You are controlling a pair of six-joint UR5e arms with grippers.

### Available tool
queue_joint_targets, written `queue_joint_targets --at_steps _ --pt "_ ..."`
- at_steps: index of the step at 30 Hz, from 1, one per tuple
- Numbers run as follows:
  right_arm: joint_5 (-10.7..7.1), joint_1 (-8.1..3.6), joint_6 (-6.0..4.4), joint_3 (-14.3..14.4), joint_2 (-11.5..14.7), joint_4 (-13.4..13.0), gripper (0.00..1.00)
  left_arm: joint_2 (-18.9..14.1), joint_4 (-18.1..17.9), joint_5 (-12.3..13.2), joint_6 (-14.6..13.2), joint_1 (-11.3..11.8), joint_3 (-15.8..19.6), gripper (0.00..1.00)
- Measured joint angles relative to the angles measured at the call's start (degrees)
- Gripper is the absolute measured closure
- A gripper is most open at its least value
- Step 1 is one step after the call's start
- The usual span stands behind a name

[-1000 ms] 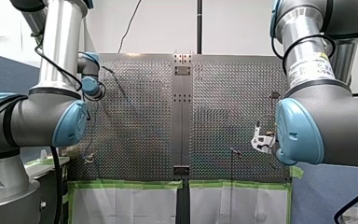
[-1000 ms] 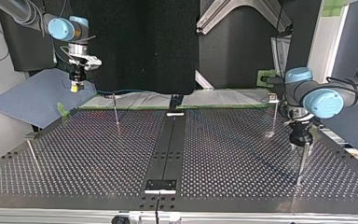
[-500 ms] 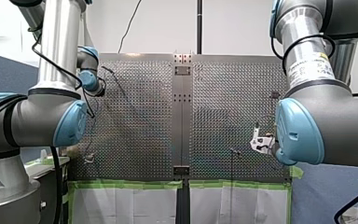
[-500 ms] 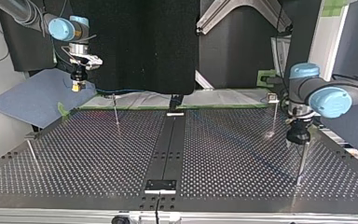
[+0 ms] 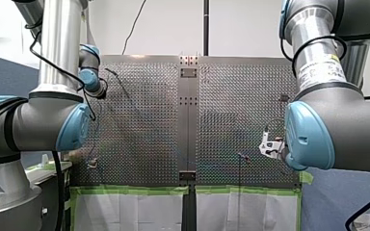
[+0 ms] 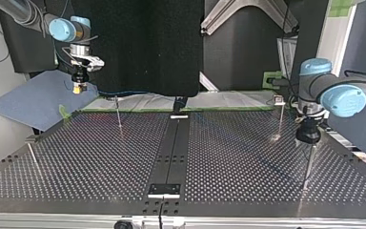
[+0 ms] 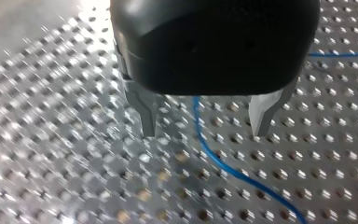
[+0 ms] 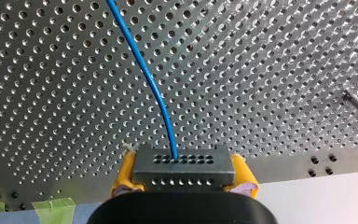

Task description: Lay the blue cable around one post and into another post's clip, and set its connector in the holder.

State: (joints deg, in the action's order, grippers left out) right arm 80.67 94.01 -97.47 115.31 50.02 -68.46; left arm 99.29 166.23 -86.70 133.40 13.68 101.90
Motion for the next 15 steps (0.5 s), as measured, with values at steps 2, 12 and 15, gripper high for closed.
queue_joint_targets --at_steps 2,12,15 --pt "-0.04 -0.04 -0.03 -0.01 0.0 -0.01 1.0 -0.68 0.1 -0.01 -0.05 0.07 0.07 0.0" --pt "-0.16 -0.14 -0.17 0.03 0.0 0.15 1.0 -3.95 3.9 -0.07 -3.46 0.15 0.64 0.0" --pt "-0.15 -0.17 -0.26 0.04 0.0 0.17 1.0 -5.36 4.37 -0.2 -3.72 0.36 1.75 0.0"
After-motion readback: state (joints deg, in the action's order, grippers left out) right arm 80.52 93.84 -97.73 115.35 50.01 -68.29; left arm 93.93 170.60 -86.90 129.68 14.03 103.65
